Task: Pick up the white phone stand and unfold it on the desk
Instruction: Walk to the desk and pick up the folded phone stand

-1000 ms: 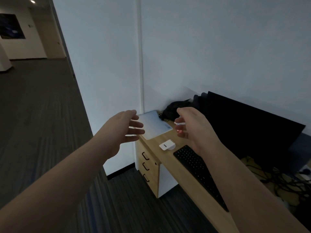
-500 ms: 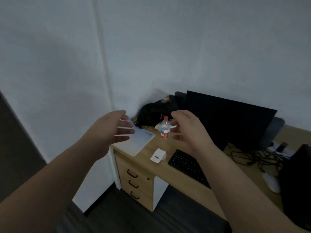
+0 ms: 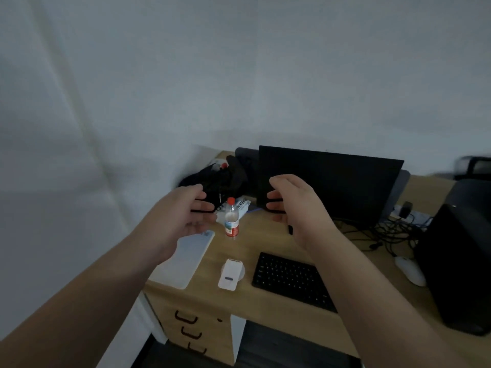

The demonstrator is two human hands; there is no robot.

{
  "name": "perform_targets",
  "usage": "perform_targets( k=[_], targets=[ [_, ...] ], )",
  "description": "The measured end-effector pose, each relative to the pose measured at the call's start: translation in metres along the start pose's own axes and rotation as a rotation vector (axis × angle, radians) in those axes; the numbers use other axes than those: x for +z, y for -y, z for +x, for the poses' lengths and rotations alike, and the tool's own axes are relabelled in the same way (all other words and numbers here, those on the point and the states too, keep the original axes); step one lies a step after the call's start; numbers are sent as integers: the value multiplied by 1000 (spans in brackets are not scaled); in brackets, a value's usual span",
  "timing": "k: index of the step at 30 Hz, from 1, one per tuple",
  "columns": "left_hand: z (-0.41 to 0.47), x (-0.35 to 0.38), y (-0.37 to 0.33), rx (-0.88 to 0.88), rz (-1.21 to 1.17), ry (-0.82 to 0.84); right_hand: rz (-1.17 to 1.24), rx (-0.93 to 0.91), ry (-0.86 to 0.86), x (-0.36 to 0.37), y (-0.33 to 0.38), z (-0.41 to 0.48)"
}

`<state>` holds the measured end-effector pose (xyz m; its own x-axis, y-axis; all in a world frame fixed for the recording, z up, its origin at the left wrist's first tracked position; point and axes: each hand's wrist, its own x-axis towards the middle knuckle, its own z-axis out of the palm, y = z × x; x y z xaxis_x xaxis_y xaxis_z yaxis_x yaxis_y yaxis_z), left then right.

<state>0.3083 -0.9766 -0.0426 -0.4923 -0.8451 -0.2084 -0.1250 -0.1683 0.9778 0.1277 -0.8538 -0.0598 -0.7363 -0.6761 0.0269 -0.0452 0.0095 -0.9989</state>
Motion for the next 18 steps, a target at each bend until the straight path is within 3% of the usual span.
perform_targets(
  k=[10, 18],
  targets=[
    [128, -12, -29, 56, 74, 27, 54, -1, -33, 44, 6, 108],
    [179, 10, -37, 71, 106, 196, 30, 9, -164, 49, 2, 122]
  ],
)
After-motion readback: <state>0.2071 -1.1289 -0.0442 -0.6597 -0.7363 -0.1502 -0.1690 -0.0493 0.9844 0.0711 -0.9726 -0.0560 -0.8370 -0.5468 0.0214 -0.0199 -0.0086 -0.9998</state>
